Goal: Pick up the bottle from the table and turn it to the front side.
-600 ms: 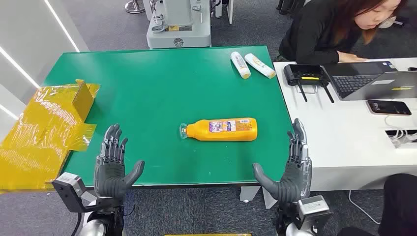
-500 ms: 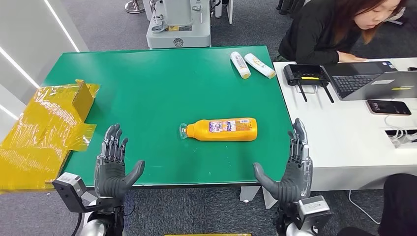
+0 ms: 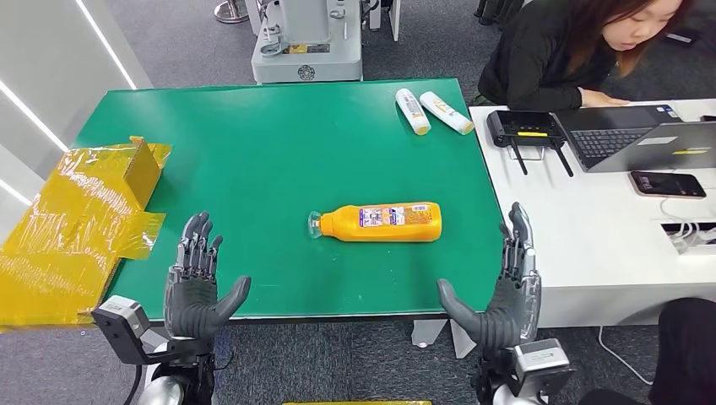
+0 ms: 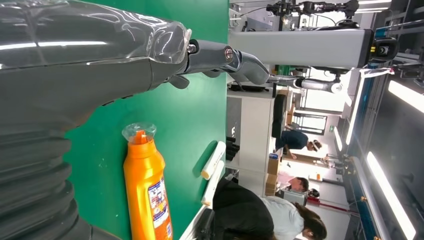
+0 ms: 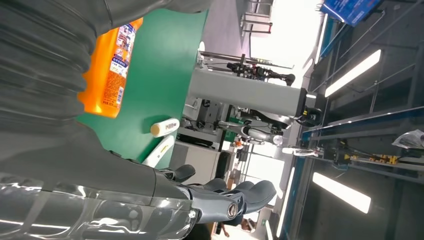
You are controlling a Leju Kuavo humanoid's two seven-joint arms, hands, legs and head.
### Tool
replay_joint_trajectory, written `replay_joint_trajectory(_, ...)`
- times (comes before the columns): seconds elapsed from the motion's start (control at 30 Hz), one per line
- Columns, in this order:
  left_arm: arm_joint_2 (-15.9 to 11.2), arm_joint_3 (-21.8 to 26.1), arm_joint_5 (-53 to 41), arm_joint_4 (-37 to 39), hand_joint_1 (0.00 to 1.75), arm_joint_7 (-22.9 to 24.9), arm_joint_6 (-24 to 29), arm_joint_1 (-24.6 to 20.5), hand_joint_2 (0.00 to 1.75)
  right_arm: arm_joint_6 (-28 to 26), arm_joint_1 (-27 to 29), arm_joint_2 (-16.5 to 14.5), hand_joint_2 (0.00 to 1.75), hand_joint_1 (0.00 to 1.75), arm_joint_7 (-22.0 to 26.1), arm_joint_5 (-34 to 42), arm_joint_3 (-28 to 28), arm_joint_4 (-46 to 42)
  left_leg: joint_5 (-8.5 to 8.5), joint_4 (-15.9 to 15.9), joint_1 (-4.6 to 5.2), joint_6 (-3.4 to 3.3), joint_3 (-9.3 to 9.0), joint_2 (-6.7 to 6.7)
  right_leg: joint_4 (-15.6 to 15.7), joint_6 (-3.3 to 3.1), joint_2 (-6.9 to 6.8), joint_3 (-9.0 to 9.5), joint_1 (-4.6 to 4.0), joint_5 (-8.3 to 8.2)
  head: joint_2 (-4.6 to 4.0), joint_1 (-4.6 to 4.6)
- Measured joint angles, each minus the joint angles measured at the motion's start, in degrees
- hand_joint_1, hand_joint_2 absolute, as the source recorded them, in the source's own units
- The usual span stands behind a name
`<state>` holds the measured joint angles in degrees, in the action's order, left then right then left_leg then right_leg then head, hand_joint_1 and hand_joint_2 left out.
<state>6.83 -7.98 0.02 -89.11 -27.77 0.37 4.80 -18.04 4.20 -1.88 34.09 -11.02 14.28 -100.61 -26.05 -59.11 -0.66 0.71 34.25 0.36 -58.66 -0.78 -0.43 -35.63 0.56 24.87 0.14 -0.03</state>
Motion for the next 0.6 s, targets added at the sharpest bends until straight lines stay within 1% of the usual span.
replay_joint_trajectory(0.17,0.3,0.0,-0.3,0.0,0.00,0.5,-0.6,-0.3,1.75,0.3,0.1,-0.2,1.75,0.00,-0.8,-1.0,-0.3,-0.2,0.00,0.0,0.00,0.00,0.00,0.00,0.0,0.00,0.00,0.00,0.00,0.00,-0.01,0.00)
replay_joint_trajectory(0.27,0.6,0.0,-0.7,0.1,0.00,0.7,-1.0,-1.1,1.75,0.6,-0.2,-0.2,1.75,0.00,-1.6,-3.4,-0.5,0.0,0.00,0.0,0.00,0.00,0.01,0.00,0.0,0.00,0.00,0.00,0.00,0.00,-0.01,0.00)
replay_joint_trajectory(0.37,0.9,0.0,-1.0,0.3,0.00,0.7,-1.3,-2.2,1.75,0.4,-1.5,-0.2,1.75,0.00,-3.2,-8.1,-0.7,0.9,0.00,0.0,0.00,0.00,0.00,0.01,0.0,0.00,0.01,0.00,0.00,-0.01,-0.01,-0.01)
replay_joint_trajectory(0.43,1.0,-0.2,-1.0,1.0,0.00,0.7,-1.4,-3.5,1.75,0.1,-3.3,0.1,1.75,0.00,-4.5,-12.1,-0.8,2.4,0.01,0.0,0.00,0.00,-0.01,0.01,0.0,0.00,0.01,0.00,0.00,-0.01,-0.01,-0.01)
replay_joint_trajectory(0.6,1.0,-0.9,-0.3,3.2,0.00,0.5,-1.7,-6.0,1.75,-0.7,-8.4,1.6,1.75,0.00,-7.1,-19.3,-0.9,7.1,0.03,0.0,0.00,0.00,-0.02,0.02,0.0,-0.01,0.04,0.01,0.00,-0.06,-0.01,-0.01)
